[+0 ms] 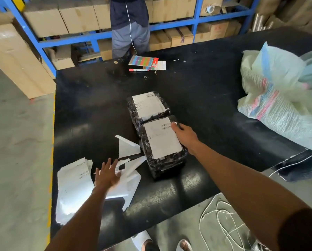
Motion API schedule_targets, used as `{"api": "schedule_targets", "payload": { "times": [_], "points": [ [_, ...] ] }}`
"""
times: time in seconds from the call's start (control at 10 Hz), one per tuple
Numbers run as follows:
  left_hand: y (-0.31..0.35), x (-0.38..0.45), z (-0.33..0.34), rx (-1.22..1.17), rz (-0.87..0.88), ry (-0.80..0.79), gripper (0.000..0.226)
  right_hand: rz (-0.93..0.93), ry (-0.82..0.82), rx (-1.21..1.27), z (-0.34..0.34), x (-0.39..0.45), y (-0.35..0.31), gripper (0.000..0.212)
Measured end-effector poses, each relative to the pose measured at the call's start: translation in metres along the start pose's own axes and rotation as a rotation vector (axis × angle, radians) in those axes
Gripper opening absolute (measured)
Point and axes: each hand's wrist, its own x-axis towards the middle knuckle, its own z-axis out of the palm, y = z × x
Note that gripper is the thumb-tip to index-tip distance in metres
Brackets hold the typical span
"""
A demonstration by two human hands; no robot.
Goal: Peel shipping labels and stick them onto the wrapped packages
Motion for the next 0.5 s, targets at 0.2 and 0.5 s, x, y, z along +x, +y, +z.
{"api": "schedule_targets", "payload": {
  "times": [0.2, 0.5],
  "points": [
    [0.003, -0.003, 0.002, -0.029, -0.014, 0.006, 0.064, -0.065, 0.074, -0.294, 0.005, 0.005, -0.006, 0.056],
    [-0.003, -0.013, -0.03, -0.168, -0.01, 0.184, 0.063, -0.219, 0.19, -0.596, 0.016, 0.008, -0.055, 0.052]
  ]
}}
